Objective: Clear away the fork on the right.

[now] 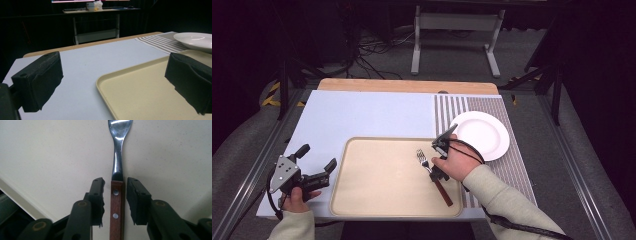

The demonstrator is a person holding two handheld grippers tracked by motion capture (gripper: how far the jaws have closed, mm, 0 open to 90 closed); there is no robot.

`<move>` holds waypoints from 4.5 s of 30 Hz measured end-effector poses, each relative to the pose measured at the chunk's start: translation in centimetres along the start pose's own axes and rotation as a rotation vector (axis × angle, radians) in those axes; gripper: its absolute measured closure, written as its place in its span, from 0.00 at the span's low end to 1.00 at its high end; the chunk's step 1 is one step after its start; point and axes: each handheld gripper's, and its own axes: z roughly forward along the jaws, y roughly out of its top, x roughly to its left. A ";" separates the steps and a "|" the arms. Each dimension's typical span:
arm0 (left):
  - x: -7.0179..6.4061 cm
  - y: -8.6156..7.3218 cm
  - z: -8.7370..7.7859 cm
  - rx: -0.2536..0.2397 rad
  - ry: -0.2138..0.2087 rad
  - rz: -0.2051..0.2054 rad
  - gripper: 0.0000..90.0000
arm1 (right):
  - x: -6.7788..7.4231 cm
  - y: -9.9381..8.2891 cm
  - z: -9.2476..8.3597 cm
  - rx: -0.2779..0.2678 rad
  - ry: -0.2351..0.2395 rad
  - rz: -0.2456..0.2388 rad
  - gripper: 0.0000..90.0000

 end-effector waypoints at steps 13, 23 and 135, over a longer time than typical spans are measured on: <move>0.0 0.0 0.0 -0.003 -0.001 -0.002 0.02 | 0.7 -0.4 -1.3 -0.253 0.026 -0.183 0.28; 0.1 -0.1 0.0 0.000 -0.003 -0.003 0.02 | 1.2 -0.4 -1.9 -0.406 0.079 -0.368 0.22; 0.0 -0.1 0.2 0.000 -0.008 0.000 0.02 | -5.2 2.9 0.7 -0.443 -0.198 -0.507 1.00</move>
